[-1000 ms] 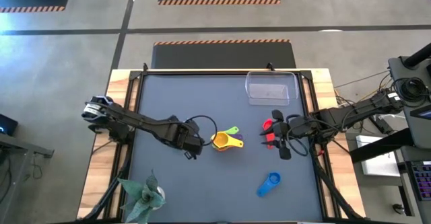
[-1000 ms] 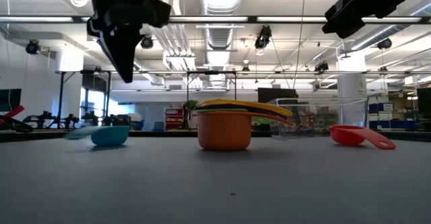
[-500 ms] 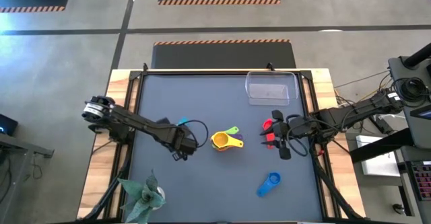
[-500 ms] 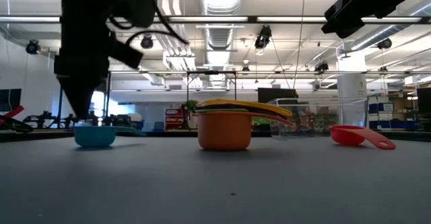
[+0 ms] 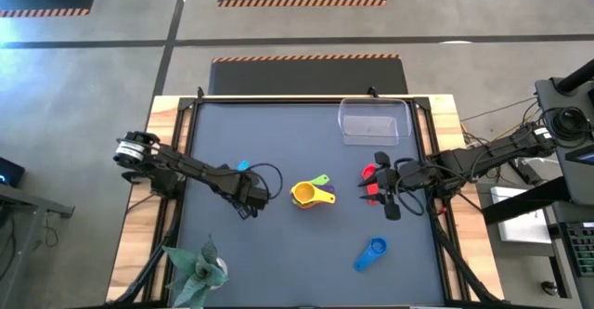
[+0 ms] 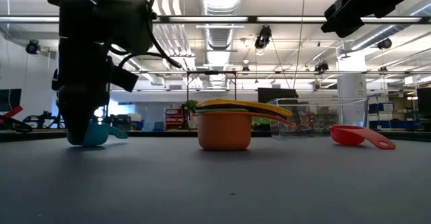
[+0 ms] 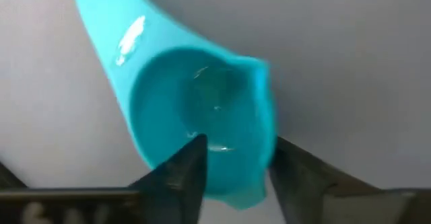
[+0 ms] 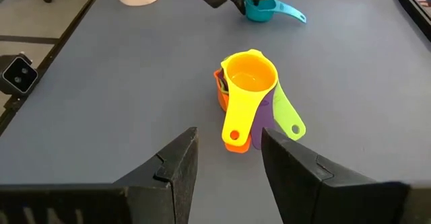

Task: Nest measuring cups in basket
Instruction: Stack the sky blue measuring cup on top of the yellow measuring cup

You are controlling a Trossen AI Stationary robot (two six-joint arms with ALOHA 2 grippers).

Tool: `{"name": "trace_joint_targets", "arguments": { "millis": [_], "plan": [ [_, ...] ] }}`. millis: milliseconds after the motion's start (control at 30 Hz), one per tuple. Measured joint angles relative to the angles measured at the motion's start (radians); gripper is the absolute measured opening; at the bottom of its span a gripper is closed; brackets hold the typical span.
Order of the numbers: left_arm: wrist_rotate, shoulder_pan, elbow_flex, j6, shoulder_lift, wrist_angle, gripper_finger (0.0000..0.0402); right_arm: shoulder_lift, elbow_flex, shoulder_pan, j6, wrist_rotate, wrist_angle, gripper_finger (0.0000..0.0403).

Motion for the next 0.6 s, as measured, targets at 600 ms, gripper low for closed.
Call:
{"name": "trace_joint_targets", "arguments": {
  "millis": [600],
  "plan": [
    [-0.178,-0.053,0.272,0.313,0.0,-0.027,0.001,0.0,0.0,0.0,-0.004,0.0,-0.001,0.015]
  ]
}}
